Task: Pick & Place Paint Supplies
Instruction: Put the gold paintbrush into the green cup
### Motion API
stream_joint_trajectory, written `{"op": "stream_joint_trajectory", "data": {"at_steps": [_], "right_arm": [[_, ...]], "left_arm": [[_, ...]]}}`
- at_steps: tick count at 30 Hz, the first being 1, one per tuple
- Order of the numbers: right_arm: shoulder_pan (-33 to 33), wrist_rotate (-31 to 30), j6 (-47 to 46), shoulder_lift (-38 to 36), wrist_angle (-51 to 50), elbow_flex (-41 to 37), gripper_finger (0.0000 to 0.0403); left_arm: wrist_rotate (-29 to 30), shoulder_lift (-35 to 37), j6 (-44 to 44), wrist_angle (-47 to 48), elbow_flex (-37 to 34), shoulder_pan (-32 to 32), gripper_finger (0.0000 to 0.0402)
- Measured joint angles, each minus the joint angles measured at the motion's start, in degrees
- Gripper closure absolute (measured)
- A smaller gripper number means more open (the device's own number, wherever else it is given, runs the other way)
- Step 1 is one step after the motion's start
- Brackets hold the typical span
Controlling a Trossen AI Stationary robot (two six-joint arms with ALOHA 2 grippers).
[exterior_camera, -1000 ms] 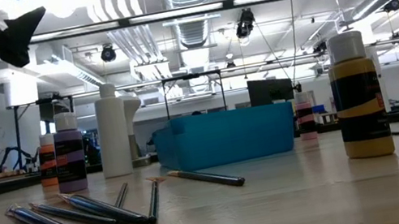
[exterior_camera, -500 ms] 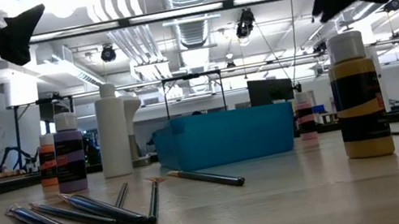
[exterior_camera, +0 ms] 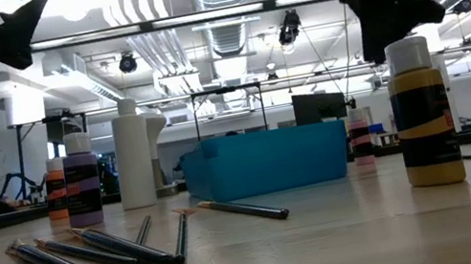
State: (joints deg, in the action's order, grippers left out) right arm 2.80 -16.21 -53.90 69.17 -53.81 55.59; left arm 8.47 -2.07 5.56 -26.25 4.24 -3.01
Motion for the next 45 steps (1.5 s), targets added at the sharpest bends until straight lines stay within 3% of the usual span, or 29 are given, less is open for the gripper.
{"op": "stream_joint_trajectory", "data": {"at_steps": [13, 25, 30, 45], "right_arm": [[3.48, 4.85, 0.01, 4.97, 0.27, -0.98, 0.0339], [5.08, 11.83, -0.85, 8.64, -0.03, -1.73, 0.0278], [5.7, 11.96, -1.1, 10.87, -0.04, -2.07, 0.0263], [8.91, 12.24, 2.84, 19.11, 2.04, -2.51, 0.0295]], "left_arm": [[0.02, 0.0, 0.28, 0.38, -0.62, -0.04, 0.0046], [0.0, -0.01, 0.58, 0.79, -0.75, -0.04, 0.0046], [-0.02, 0.0, 0.31, 0.79, -0.75, -0.04, 0.0046], [-0.02, 0.0, -0.68, 0.88, -0.75, -0.04, 0.0046]]}}
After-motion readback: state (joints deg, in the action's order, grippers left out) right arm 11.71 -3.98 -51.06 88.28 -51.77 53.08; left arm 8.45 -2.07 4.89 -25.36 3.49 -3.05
